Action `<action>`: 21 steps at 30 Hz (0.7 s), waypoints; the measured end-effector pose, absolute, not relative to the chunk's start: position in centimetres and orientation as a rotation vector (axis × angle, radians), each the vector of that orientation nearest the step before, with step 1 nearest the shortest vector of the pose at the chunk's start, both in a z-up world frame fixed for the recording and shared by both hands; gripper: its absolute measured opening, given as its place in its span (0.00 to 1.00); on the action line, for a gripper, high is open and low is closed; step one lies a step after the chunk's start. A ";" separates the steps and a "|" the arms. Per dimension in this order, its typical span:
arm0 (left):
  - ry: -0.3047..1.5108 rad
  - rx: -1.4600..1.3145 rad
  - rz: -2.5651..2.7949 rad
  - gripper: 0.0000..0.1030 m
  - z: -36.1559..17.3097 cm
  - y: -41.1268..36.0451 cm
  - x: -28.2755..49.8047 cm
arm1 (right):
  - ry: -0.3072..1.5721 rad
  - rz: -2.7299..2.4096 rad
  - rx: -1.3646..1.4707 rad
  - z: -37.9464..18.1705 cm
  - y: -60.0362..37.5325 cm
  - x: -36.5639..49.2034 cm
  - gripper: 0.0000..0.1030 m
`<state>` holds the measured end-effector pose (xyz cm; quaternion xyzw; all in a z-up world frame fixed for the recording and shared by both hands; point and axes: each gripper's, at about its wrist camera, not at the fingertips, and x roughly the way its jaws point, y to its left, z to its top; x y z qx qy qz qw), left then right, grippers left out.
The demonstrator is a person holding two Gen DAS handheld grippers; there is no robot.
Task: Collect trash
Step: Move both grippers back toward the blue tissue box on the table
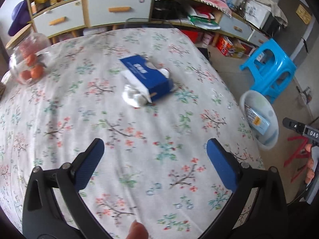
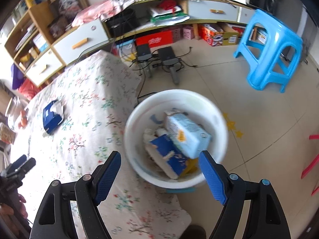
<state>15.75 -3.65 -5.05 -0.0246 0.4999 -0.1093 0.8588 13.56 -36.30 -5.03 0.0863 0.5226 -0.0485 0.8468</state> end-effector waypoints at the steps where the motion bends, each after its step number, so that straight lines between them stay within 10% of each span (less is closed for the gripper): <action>1: 1.046 -0.058 -0.228 0.99 -5.0 -3.0 15.7 | 1.106 -0.091 0.171 -5.1 -35.2 14.0 0.80; 21: 1.058 -0.034 0.041 0.99 -5.0 7.5 16.5 | 1.133 0.167 0.114 -8.5 -17.8 23.9 0.80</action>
